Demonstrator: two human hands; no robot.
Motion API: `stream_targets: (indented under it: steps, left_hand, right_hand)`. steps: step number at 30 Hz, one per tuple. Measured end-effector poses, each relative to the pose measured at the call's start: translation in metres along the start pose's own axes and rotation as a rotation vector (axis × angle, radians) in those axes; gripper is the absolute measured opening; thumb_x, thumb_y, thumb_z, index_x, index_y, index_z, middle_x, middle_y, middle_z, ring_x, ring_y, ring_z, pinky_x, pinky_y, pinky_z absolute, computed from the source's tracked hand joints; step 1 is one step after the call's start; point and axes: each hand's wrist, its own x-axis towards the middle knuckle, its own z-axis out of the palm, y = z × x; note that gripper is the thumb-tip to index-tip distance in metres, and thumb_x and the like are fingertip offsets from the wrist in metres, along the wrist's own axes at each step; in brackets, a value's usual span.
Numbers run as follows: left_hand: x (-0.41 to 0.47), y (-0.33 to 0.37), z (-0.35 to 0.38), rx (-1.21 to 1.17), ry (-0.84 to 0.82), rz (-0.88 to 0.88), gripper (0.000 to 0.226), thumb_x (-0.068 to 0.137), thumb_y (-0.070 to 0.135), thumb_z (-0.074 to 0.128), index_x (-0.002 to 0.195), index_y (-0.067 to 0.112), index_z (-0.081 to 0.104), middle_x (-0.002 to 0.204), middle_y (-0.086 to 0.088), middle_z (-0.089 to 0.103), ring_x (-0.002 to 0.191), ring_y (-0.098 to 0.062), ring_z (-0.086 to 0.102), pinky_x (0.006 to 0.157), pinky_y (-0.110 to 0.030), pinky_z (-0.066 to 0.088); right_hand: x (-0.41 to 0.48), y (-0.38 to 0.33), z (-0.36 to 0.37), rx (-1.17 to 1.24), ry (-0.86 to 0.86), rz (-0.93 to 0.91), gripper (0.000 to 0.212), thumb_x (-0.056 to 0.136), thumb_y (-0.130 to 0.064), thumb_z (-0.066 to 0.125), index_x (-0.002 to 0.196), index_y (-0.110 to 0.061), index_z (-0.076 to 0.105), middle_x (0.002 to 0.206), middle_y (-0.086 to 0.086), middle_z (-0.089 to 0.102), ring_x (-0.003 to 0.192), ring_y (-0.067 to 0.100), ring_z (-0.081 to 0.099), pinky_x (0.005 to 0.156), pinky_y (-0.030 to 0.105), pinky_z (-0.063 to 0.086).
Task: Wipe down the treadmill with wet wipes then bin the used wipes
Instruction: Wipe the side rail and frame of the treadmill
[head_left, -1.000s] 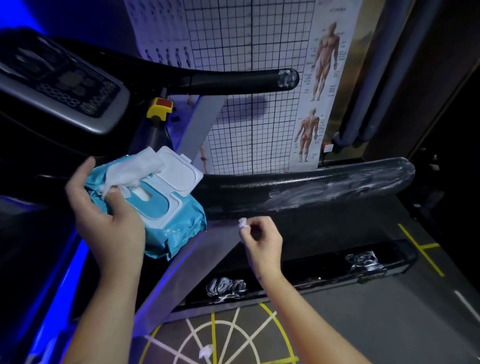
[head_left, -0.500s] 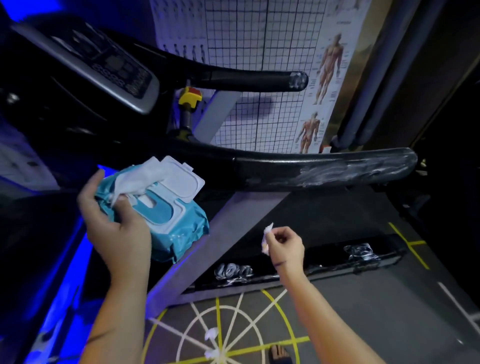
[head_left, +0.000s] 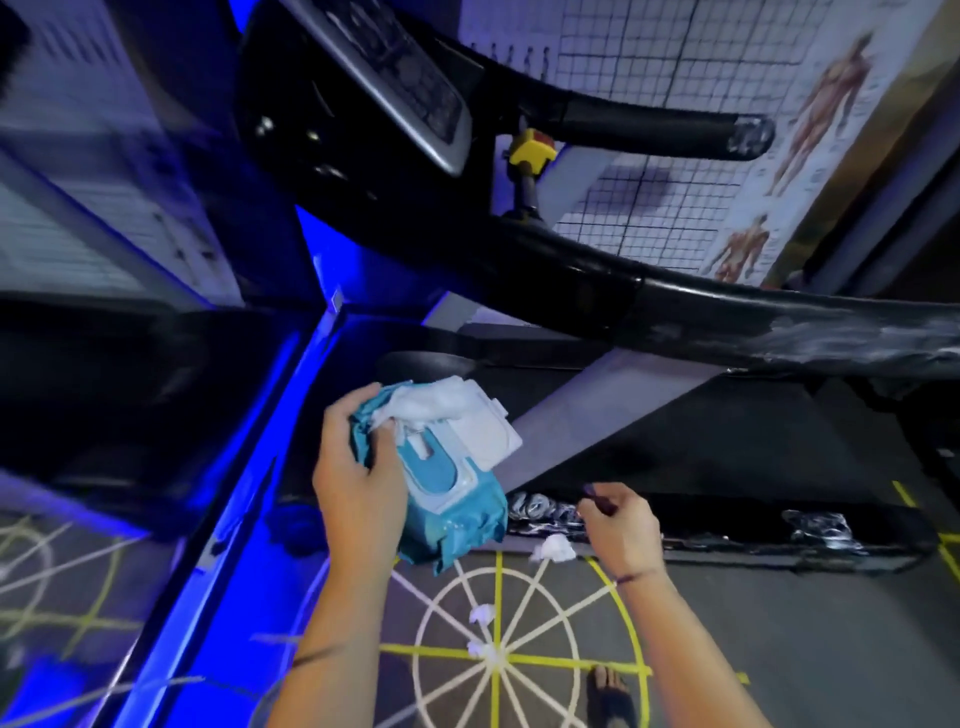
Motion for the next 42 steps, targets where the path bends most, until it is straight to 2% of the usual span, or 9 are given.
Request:
stream_targets:
  steps: [4, 6, 10, 16, 21, 24, 28, 34, 42]
  left_hand:
    - [0.001, 0.000, -0.015, 0.021, -0.081, -0.004, 0.025, 0.103, 0.007, 0.062, 0.117, 0.027, 0.065, 0.116, 0.014, 0.068, 0.104, 0.004, 0.063, 0.079, -0.005, 0.045]
    - [0.001, 0.005, -0.019, 0.036, -0.129, 0.012, 0.025, 0.102, 0.006, 0.064, 0.116, 0.027, 0.065, 0.111, 0.021, 0.068, 0.103, 0.007, 0.063, 0.079, -0.004, 0.044]
    - [0.001, 0.017, -0.020, 0.009, -0.212, 0.038, 0.030, 0.099, 0.003, 0.066, 0.111, 0.031, 0.066, 0.107, 0.031, 0.067, 0.105, 0.009, 0.063, 0.085, -0.003, 0.042]
    - [-0.003, 0.026, -0.019, -0.030, -0.303, 0.012, 0.030, 0.100, 0.006, 0.064, 0.107, 0.035, 0.067, 0.108, 0.025, 0.069, 0.105, 0.004, 0.065, 0.085, -0.013, 0.049]
    - [-0.005, 0.026, -0.021, -0.017, -0.385, -0.001, 0.021, 0.103, 0.011, 0.064, 0.108, 0.031, 0.066, 0.105, 0.020, 0.070, 0.102, 0.001, 0.066, 0.085, -0.020, 0.050]
    - [-0.005, 0.027, -0.022, -0.013, -0.434, -0.017, 0.018, 0.105, 0.015, 0.062, 0.108, 0.032, 0.065, 0.102, 0.018, 0.071, 0.097, -0.001, 0.067, 0.083, -0.026, 0.054]
    - [-0.005, 0.034, -0.025, -0.002, -0.476, -0.003, 0.020, 0.104, 0.013, 0.063, 0.106, 0.033, 0.066, 0.100, 0.021, 0.070, 0.096, 0.002, 0.066, 0.078, -0.017, 0.051]
    - [-0.003, 0.033, -0.028, -0.023, -0.478, -0.037, 0.014, 0.104, 0.019, 0.067, 0.106, 0.032, 0.067, 0.103, 0.019, 0.073, 0.098, 0.001, 0.068, 0.083, -0.022, 0.055]
    - [-0.003, 0.032, -0.027, 0.022, -0.484, -0.065, 0.015, 0.100, 0.023, 0.073, 0.106, 0.035, 0.067, 0.104, 0.024, 0.071, 0.098, 0.005, 0.067, 0.084, -0.021, 0.055]
  right_hand:
    - [-0.031, -0.054, -0.010, 0.238, 0.068, -0.220, 0.014, 0.092, -0.020, 0.067, 0.102, -0.024, 0.075, 0.088, -0.008, 0.075, 0.087, 0.014, 0.071, 0.079, 0.033, 0.057]
    - [-0.053, -0.098, -0.022, 0.290, 0.044, -0.484, 0.010, 0.094, -0.024, 0.069, 0.103, -0.026, 0.073, 0.096, -0.010, 0.072, 0.087, 0.007, 0.068, 0.077, 0.020, 0.054]
    - [-0.071, -0.156, -0.028, -0.020, -0.128, -0.839, 0.028, 0.090, -0.033, 0.075, 0.116, -0.025, 0.072, 0.110, -0.013, 0.059, 0.095, 0.003, 0.061, 0.081, 0.012, 0.047]
    - [-0.076, -0.166, -0.026, 0.016, -0.144, -0.712, 0.006, 0.084, -0.028, 0.080, 0.083, -0.027, 0.075, 0.091, -0.013, 0.064, 0.085, -0.007, 0.059, 0.069, 0.006, 0.041]
    - [-0.083, -0.162, -0.040, -0.036, -0.159, -0.676, 0.006, 0.088, -0.039, 0.075, 0.085, -0.034, 0.073, 0.084, -0.018, 0.070, 0.082, -0.002, 0.064, 0.071, 0.017, 0.050]
    - [-0.089, -0.168, -0.044, -0.070, -0.240, -0.677, 0.015, 0.091, -0.045, 0.068, 0.104, -0.039, 0.069, 0.084, -0.022, 0.069, 0.081, -0.004, 0.064, 0.069, 0.014, 0.050]
    - [-0.091, -0.174, -0.039, -0.097, -0.328, -0.631, 0.011, 0.092, -0.041, 0.068, 0.101, -0.042, 0.073, 0.083, -0.015, 0.068, 0.076, 0.007, 0.066, 0.056, 0.031, 0.060]
    - [-0.093, -0.178, -0.046, 0.021, -0.192, -0.598, 0.009, 0.093, -0.032, 0.070, 0.085, -0.031, 0.075, 0.086, -0.014, 0.071, 0.080, 0.001, 0.066, 0.065, 0.014, 0.050]
    - [-0.093, -0.182, -0.052, 0.159, -0.150, -0.441, 0.017, 0.101, -0.029, 0.059, 0.093, -0.017, 0.068, 0.077, 0.002, 0.074, 0.057, 0.018, 0.071, 0.067, 0.046, 0.059]
